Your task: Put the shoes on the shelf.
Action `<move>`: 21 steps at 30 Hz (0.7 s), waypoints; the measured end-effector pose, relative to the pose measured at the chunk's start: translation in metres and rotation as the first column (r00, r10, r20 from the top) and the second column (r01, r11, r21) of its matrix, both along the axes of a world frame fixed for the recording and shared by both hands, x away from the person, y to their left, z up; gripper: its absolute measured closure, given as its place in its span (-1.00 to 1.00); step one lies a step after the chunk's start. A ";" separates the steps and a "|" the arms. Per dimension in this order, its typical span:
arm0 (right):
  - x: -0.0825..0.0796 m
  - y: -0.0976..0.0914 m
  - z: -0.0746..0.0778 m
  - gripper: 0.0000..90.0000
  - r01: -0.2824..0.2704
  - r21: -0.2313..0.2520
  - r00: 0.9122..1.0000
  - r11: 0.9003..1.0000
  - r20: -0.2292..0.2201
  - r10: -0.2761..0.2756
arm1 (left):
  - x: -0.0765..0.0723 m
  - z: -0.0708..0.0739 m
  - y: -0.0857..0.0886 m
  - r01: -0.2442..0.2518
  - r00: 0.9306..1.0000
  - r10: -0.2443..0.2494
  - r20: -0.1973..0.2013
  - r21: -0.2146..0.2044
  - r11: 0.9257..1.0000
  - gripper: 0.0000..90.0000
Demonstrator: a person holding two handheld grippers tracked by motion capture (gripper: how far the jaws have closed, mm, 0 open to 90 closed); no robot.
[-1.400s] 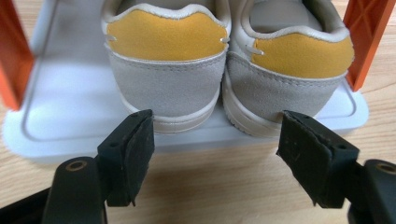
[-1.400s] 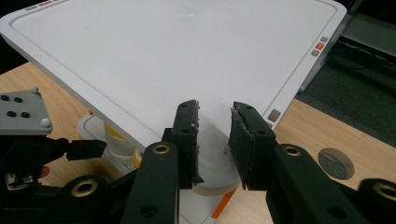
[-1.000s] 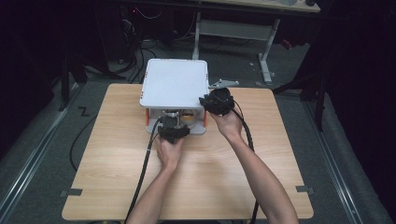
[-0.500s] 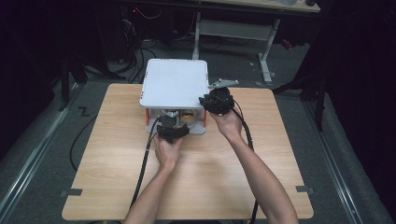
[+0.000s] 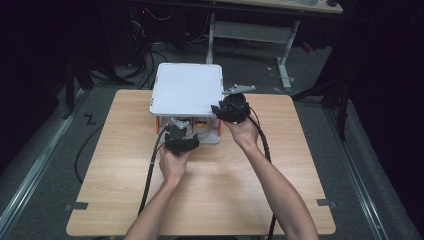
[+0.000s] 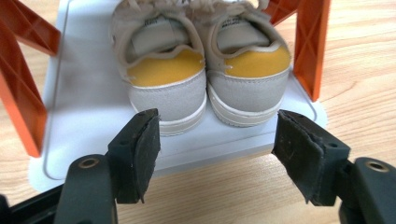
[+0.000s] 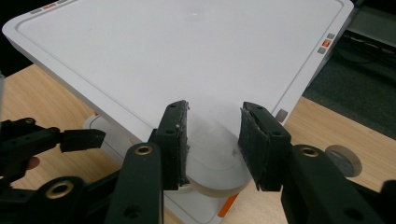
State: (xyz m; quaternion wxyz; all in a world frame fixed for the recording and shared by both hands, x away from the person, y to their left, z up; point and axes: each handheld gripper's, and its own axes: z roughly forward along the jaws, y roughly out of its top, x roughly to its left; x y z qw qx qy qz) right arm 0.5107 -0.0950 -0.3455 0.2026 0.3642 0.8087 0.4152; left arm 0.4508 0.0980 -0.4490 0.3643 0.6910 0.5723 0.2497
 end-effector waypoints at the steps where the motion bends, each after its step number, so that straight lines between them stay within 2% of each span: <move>1: 0.000 0.000 0.000 0.35 0.001 0.003 1.000 1.000 0.001 -0.001 | -0.001 0.001 0.001 0.005 1.000 -0.005 0.003 -0.002 1.000 -0.29; 7: -0.003 -0.003 0.002 0.26 -0.005 0.018 1.000 1.000 0.003 0.005 | -0.009 0.007 0.008 0.033 0.999 -0.033 0.008 0.031 0.999 -0.33; 11: -0.008 -0.012 0.004 0.24 0.000 0.048 1.000 0.999 0.001 0.000 | -0.014 0.013 0.014 0.045 0.999 -0.045 0.014 0.010 0.999 -0.34; 18: -0.010 -0.034 0.007 0.22 0.024 0.100 1.000 0.995 -0.004 -0.023 | -0.027 0.026 0.022 0.087 0.994 -0.087 0.067 -0.002 0.996 -0.26; 21: -0.014 -0.043 0.005 0.22 0.027 0.099 1.000 0.995 -0.007 -0.026 | -0.032 0.033 0.028 0.090 0.992 -0.088 0.088 -0.025 0.996 -0.23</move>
